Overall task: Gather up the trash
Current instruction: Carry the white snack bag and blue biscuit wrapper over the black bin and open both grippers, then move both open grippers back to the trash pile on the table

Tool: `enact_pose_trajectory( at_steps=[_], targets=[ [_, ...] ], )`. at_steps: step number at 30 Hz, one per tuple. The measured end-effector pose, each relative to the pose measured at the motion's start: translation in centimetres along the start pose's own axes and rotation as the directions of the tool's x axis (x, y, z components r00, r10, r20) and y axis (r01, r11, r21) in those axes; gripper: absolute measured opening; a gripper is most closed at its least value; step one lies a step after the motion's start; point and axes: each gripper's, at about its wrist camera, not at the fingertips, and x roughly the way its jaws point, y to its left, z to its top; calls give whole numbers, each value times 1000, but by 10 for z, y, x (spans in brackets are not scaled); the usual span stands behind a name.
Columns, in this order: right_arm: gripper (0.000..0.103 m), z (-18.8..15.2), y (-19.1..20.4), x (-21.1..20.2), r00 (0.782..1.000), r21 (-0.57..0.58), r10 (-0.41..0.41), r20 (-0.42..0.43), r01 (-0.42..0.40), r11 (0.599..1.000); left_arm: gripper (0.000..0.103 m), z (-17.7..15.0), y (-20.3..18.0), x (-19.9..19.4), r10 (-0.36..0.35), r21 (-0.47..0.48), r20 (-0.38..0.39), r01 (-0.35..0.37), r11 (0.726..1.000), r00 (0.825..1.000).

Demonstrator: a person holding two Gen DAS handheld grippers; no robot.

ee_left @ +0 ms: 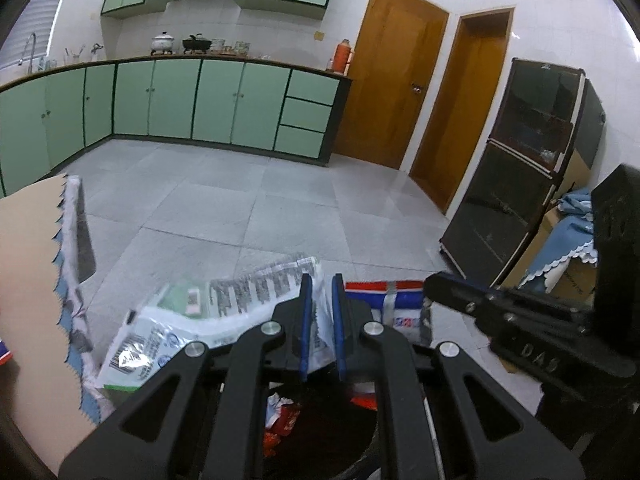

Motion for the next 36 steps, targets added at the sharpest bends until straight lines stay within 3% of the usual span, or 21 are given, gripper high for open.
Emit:
enact_pose_trajectory(
  at_steps=[6,15,17,19,20,26,28,32,36],
  targets=[
    [4,2,-2,-6,1000,-5,-12,15,12,1000,9,10,-5,-1,-43,-24,22,43,999,999],
    [4,-3,-4,6,1000,12,-9,-4,9,1000,10,-5,11,17,22,-45,-40,-24,999,999],
    [4,-3,-5,12,1000,15,-6,-13,6,1000,14,-8,15,22,35,-44,-56,-37,998,998],
    [5,-5,-6,18,999,18,-6,-31,6,1000,34,-9,16,25,43,-42,-67,-46,998,997],
    [6,-7,-7,24,999,22,-7,-43,8,1000,37,-10,17,27,50,-45,-72,-53,998,996],
    [14,-23,-15,45,992,28,-29,-119,33,999,39,-10,30,20,60,-83,-82,-67,994,995],
    [33,-26,-13,44,992,29,-37,-122,41,999,43,-5,35,9,73,-90,-65,-78,993,995],
    [53,-26,-4,32,994,15,-57,-93,59,998,46,4,42,-16,100,-87,-24,-102,991,995],
    [79,-15,16,14,997,-6,-64,-38,64,998,57,9,52,-53,157,-83,34,-154,985,987]
  ],
)
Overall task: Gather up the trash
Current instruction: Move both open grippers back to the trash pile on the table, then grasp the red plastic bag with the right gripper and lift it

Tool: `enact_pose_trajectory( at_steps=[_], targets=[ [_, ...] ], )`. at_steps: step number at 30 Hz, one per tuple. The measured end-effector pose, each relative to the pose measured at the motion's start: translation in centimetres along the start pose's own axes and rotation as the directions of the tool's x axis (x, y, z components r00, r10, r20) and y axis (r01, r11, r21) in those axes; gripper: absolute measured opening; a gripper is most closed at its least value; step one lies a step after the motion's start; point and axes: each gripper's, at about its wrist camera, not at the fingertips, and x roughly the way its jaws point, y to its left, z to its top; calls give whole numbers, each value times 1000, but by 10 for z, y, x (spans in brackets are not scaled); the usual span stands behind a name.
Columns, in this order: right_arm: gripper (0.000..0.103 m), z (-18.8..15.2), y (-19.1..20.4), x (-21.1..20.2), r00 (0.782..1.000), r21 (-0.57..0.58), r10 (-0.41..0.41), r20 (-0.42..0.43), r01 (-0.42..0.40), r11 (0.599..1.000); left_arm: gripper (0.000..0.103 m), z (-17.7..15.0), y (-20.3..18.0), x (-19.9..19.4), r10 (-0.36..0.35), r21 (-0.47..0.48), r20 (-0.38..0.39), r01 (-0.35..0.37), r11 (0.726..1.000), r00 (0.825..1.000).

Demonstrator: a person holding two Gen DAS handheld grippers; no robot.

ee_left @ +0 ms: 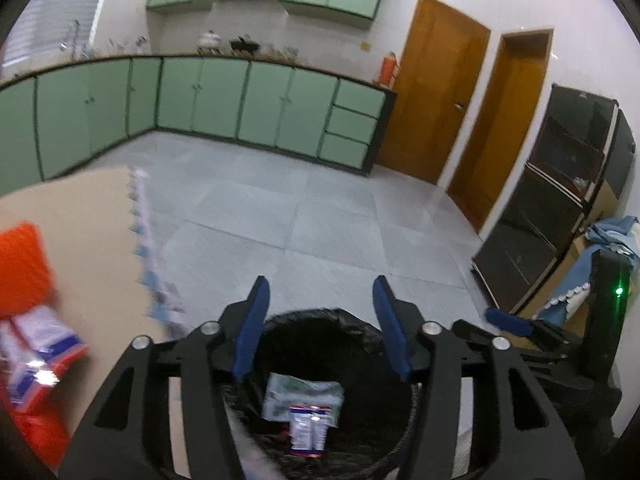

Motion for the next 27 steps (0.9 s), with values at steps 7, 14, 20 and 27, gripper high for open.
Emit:
enact_pose_trajectory(
  at_steps=[7,14,20,27],
  targets=[
    [97,16,60,-33,990,-70,87,113,-79,994,77,2,45,-74,161,-7,100,-161,987,982],
    [97,6,139,-41,966,-159,227,123,-207,965,83,-13,111,-139,349,-64,123,-343,937,929],
    [97,-17,210,-31,945,-225,315,87,-289,930,83,-36,161,-183,477,-98,87,-469,878,875],
    [97,-47,278,-24,930,-313,362,58,-327,892,83,-65,200,-213,533,-143,47,-523,840,845]
  ],
)
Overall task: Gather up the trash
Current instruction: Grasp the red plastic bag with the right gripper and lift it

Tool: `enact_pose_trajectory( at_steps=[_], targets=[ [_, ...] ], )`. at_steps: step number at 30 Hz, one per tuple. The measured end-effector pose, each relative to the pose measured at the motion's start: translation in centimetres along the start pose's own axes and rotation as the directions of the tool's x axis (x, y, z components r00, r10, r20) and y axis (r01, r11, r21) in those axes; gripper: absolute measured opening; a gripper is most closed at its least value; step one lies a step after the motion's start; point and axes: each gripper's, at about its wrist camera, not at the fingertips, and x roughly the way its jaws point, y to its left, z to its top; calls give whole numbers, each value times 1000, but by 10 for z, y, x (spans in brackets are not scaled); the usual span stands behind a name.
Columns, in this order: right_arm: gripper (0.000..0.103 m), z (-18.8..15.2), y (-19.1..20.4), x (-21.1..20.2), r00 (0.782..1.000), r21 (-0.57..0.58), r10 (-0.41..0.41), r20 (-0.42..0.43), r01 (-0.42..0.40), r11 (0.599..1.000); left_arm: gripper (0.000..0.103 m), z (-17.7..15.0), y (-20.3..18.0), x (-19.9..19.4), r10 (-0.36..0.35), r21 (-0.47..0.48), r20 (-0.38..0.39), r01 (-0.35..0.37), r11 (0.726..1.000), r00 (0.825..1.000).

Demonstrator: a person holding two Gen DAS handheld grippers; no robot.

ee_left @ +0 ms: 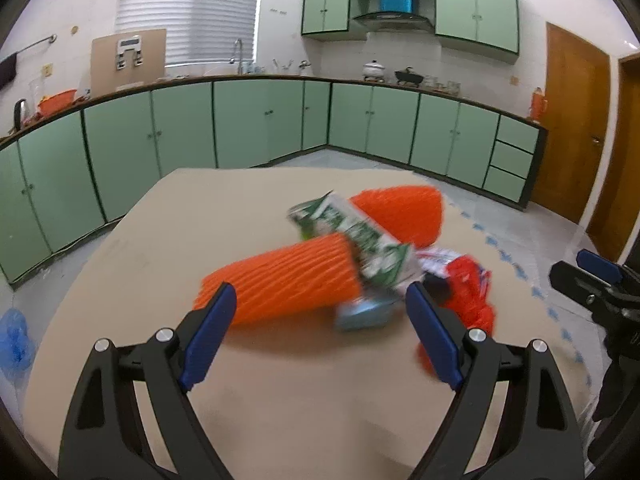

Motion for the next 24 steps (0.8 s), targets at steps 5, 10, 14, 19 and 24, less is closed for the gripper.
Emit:
enact_pose_trajectory(
  at_steps=[5,10,14,19,24],
  targets=[
    [93,-7,30,18,999,-52,11,-35,-13,999,83,-12,23,-1,19,-20,-8,-19,1000,1000],
    [81,-14,40,35,996,-57,0,-85,-5,998,83,-13,36,1,26,-40,-13,-26,999,1000],
    [69,-18,43,45,993,-62,-11,-117,3,998,83,-19,39,2,22,-47,-20,-23,999,1000],
    [61,-24,43,52,989,-65,-6,-149,-4,998,83,-20,37,3,18,-38,-25,-19,999,1000],
    [54,-27,46,52,985,-76,18,-172,-31,997,83,-21,34,5,19,-33,-31,-20,999,999]
  ],
)
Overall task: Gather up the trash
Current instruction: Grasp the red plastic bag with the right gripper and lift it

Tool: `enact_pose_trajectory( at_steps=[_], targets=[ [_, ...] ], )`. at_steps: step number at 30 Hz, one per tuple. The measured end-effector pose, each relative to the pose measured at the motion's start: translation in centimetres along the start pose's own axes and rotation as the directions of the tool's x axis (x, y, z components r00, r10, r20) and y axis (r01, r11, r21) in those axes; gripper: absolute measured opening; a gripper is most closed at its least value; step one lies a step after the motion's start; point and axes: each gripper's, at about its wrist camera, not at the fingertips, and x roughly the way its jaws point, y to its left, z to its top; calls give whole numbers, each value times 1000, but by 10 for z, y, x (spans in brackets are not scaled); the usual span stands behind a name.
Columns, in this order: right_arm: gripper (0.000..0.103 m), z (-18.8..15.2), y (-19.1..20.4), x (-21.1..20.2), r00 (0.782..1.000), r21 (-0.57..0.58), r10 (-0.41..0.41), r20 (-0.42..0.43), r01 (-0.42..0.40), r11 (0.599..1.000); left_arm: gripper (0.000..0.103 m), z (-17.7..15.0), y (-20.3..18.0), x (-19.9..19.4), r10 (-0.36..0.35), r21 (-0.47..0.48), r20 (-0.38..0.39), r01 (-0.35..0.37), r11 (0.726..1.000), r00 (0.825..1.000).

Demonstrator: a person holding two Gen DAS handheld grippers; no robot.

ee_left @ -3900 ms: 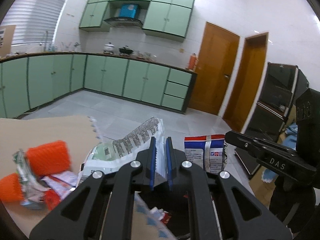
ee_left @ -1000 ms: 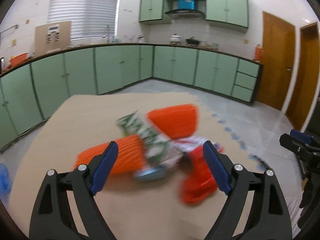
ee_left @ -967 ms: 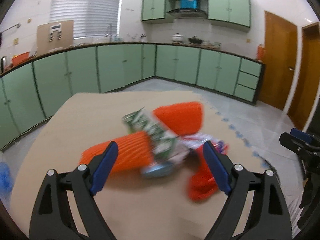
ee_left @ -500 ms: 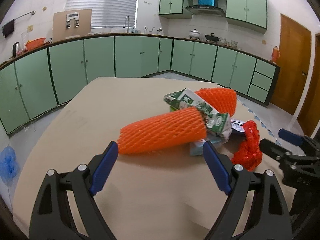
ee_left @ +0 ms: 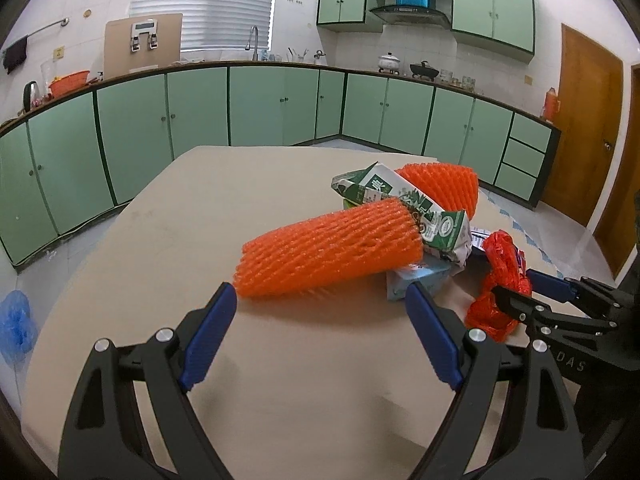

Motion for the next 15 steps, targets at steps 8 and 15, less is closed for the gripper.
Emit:
enact_pose_trajectory(
  at_steps=[8,15],
  targets=[
    [42,-4,-2,-1,999,7,46,-16,-46,999,83,-2,1,3,0,-5,-12,0,1000,1000],
    [41,-1,0,-23,997,12,83,2,-83,996,84,3,-4,0,-22,-2,0,22,1000,1000]
  ],
)
